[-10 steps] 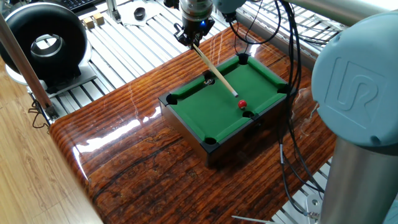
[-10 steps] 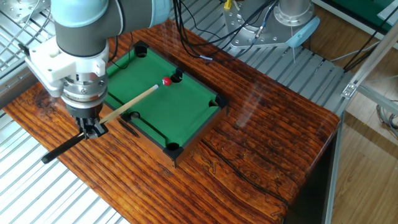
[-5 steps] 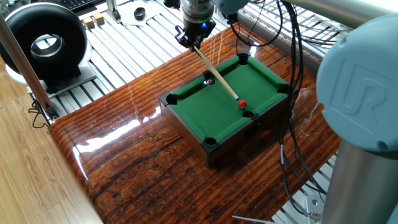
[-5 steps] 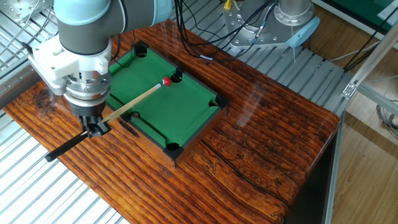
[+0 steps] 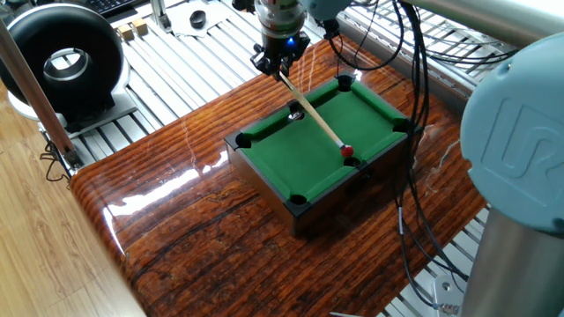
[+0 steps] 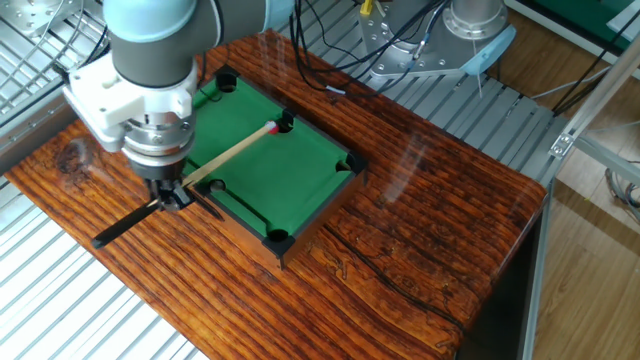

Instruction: Hit the pool ball

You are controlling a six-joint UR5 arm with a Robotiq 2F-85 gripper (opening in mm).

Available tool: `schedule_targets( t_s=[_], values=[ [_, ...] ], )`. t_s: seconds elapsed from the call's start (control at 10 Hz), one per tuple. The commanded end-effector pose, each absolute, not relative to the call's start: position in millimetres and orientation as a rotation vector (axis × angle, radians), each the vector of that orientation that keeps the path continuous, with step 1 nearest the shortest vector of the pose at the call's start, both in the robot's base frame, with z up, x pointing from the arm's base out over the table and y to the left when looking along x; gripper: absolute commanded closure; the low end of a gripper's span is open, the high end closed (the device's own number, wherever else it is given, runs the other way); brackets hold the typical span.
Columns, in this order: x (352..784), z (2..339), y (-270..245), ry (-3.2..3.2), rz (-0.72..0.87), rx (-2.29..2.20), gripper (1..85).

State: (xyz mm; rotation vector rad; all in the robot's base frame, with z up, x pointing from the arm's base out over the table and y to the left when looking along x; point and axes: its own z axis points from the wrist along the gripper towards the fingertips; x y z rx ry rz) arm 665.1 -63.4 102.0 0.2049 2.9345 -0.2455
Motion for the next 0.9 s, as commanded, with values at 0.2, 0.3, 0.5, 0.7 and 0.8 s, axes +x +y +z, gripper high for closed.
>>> schedule_targets(
  t_s=[0.2,0.3,0.5,0.7,0.8],
  values=[
    [700.5,90.6,-81.7,2.869,-0.214,0.148,84.7],
    [696.0,90.5,-80.2,2.879,-0.211,0.166,84.7],
    [693.5,89.6,-78.1,2.89,-0.206,0.176,84.7],
    [699.3,89.5,-75.1,2.891,-0.203,0.181,84.7],
    [699.9,89.5,-75.2,2.893,-0.207,0.17,84.7]
  ],
)
